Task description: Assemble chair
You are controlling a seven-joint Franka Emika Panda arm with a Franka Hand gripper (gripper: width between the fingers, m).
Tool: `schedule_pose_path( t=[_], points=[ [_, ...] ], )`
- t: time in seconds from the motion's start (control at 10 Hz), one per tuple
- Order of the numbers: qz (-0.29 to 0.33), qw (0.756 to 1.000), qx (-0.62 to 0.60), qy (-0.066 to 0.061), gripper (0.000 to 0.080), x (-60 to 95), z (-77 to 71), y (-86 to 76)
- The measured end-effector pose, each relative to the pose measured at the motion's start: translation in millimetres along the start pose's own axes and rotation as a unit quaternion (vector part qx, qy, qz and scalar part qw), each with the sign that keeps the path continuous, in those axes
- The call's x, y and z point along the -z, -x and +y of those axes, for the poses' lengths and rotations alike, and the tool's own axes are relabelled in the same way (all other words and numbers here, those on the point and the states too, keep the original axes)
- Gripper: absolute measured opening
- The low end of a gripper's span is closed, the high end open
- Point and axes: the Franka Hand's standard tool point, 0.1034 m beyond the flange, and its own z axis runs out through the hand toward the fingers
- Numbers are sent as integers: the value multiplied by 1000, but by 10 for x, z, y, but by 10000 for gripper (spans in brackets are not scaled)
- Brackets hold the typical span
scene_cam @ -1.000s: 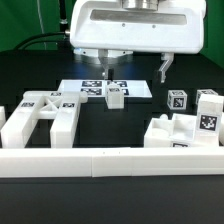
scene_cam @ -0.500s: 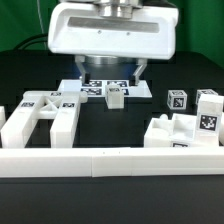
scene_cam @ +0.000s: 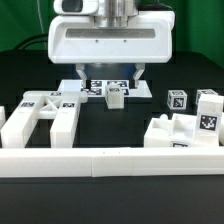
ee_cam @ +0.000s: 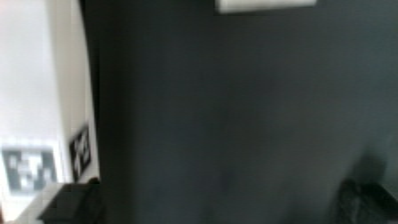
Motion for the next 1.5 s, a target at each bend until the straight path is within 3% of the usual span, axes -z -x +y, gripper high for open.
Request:
schedule_pose_path(
  t=[0.2, 0.3, 0.5, 0.6, 0.7, 0.8, 0.9, 1.5],
  points=[
    [-59, 998, -11, -11, 649, -95, -68, 141],
    [-110, 994, -13, -23, 649, -87, -110, 205],
    [-171, 985, -12, -35, 649, -91, -150, 170],
    [-201, 979, -4, -32, 649, -113, -159, 209],
    [-256, 966, 23, -5, 649, -170, -130, 299],
    [-279, 960, 35, 9, 649, -201, -122, 302],
    [-316, 948, 36, 9, 649, -192, -124, 384],
    [-501, 865, 27, 9, 649, -327, -122, 511]
  ],
)
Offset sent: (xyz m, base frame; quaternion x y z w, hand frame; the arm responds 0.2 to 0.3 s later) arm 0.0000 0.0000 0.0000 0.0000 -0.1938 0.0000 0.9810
